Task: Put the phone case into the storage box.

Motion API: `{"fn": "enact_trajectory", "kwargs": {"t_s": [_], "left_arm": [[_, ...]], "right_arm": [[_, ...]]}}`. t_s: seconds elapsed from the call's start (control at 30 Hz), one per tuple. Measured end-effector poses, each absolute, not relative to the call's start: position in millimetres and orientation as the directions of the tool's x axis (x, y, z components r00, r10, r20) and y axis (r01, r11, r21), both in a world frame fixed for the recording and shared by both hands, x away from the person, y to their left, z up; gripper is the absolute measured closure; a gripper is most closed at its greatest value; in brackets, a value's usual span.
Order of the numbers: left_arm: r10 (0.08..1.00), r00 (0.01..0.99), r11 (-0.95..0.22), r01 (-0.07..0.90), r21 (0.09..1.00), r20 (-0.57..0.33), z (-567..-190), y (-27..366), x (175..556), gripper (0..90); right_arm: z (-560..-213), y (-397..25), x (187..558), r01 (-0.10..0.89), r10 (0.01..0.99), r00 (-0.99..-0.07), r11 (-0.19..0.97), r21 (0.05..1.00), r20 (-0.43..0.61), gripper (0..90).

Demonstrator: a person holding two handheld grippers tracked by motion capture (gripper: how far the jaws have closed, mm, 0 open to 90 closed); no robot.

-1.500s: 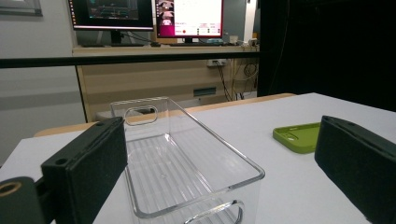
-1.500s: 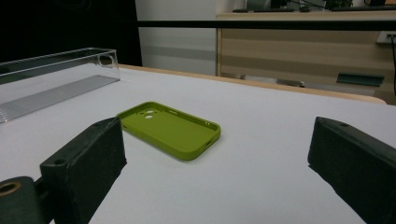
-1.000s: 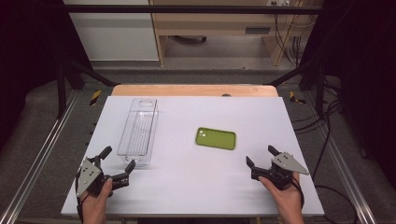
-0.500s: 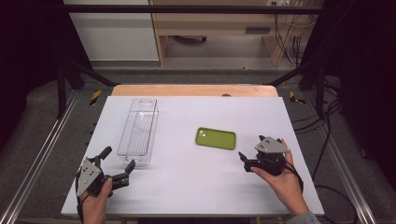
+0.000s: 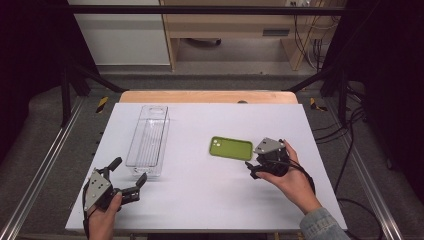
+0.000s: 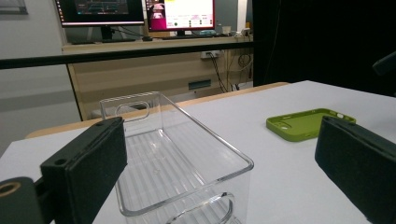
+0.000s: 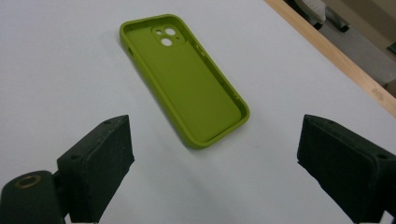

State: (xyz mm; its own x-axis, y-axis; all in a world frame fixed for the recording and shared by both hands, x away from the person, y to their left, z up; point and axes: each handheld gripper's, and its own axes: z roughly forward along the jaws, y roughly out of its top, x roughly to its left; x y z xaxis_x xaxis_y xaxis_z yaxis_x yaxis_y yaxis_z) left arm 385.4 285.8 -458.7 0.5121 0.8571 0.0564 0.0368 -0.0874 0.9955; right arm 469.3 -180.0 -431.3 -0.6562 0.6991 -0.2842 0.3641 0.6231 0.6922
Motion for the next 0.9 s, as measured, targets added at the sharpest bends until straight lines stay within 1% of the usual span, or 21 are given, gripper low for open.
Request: {"fn": "enact_trajectory", "kwargs": {"t_s": [0.17,0.37,0.63,0.9], "left_arm": [[0.860,0.507,-0.085,0.041,0.995,0.053,-459,286,385,1.7],[0.860,0.507,-0.084,0.041,0.996,0.052,-459,286,385,1.7],[0.860,0.508,-0.082,0.040,0.996,0.050,-459,287,385,1.7],[0.860,0.508,-0.082,0.039,0.996,0.051,-459,287,385,1.7]], "right_arm": [[-435,-171,474,0.374,0.681,-0.676,0.648,0.664,-0.284,11.9],[-432,-162,478,0.361,0.660,-0.694,0.665,0.654,-0.287,13.9],[-430,-149,485,0.343,0.619,-0.723,0.707,0.619,-0.306,14.1],[-429,-143,493,0.346,0.598,-0.740,0.730,0.590,-0.307,13.6]]}}
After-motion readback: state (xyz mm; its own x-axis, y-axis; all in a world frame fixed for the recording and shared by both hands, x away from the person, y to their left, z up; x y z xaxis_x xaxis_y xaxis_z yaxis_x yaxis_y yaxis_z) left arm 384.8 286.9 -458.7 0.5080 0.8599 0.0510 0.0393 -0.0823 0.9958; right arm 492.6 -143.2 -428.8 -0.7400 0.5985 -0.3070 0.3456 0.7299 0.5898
